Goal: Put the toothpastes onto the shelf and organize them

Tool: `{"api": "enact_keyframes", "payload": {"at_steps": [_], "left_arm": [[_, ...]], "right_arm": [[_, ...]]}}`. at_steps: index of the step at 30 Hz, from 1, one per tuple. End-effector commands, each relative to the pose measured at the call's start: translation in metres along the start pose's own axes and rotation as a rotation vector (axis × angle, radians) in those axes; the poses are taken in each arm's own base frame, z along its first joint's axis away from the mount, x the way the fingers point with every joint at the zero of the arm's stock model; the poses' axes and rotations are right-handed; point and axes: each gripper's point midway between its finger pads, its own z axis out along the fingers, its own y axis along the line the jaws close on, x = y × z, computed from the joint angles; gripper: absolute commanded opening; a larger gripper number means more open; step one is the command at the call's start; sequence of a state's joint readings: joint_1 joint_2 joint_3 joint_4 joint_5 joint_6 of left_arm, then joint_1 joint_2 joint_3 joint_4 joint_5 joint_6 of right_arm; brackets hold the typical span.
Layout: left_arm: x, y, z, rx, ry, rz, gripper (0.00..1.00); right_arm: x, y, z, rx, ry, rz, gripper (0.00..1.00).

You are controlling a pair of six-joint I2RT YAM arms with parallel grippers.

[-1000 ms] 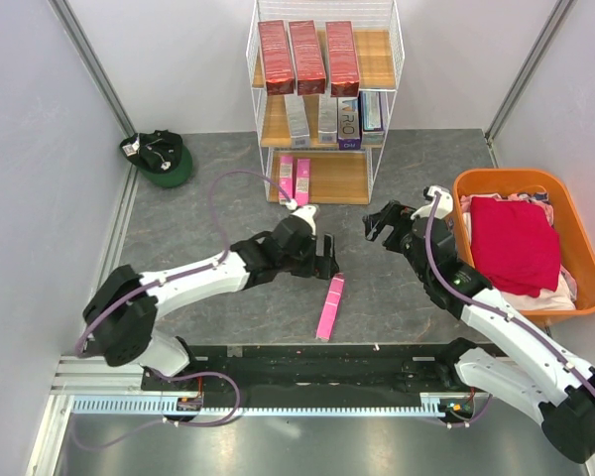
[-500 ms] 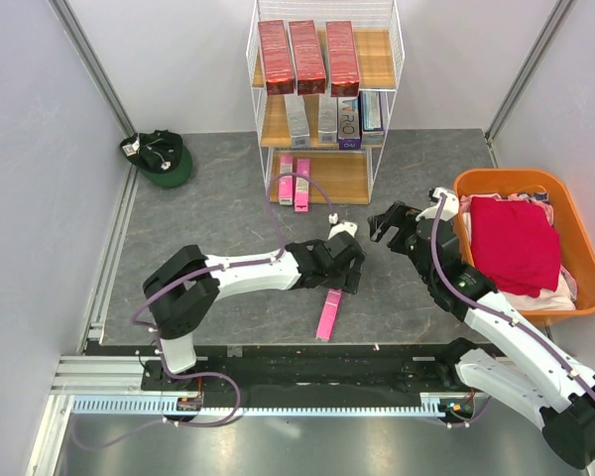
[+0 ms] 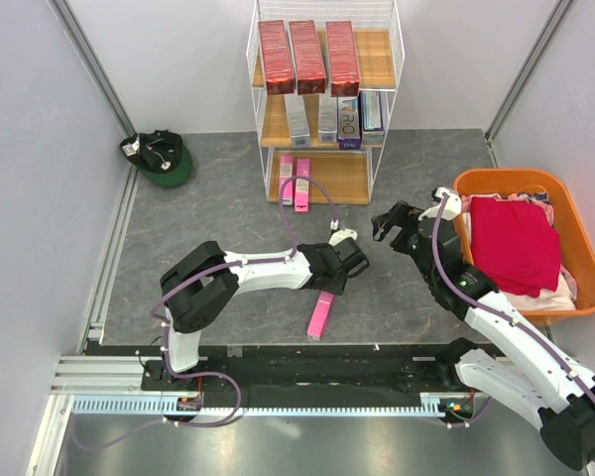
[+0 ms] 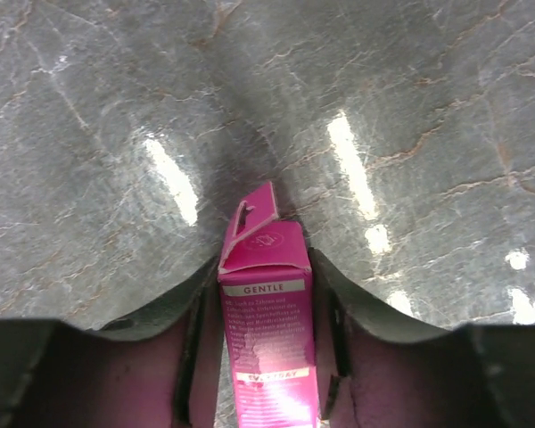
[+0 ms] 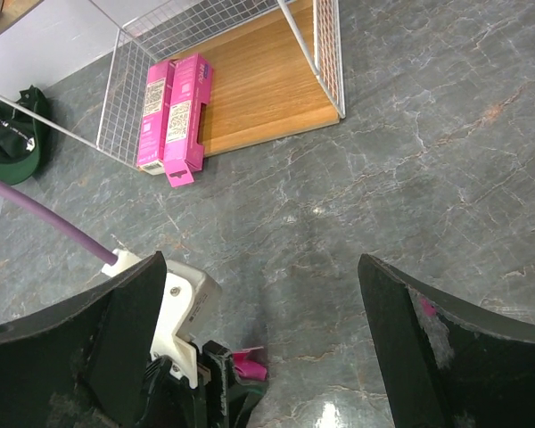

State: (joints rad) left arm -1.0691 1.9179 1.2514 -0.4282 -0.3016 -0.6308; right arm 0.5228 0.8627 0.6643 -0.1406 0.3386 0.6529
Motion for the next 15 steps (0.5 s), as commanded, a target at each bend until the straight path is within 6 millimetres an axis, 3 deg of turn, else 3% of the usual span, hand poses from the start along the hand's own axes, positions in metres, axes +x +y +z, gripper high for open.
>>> {"api": "enact_keyframes", "payload": {"at_steps": [1, 6, 10, 15], "left_arm": [[-0.019, 0.004, -0.013, -0.035, -0.066, -0.010, 0.42], [-0.032, 0.009, -0.032, -0.024, -0.125, -0.043, 0.38], [-0.052, 0.009, -0.059, 0.036, -0.198, -0.088, 0.35], [-0.068, 0.023, -0.082, 0.108, -0.265, -0.170, 0.34]], "right_arm": [[-0.021, 0.010, -0.004, -0.024, -0.048, 0.003, 0.96], [-0.020, 0.013, -0.002, -0.036, -0.037, 0.001, 0.96], [-0.018, 0.018, 0.000, -0.052, -0.023, 0.001, 0.96], [-0.015, 0.027, 0.001, -0.095, -0.004, 0.006, 0.97]]}}
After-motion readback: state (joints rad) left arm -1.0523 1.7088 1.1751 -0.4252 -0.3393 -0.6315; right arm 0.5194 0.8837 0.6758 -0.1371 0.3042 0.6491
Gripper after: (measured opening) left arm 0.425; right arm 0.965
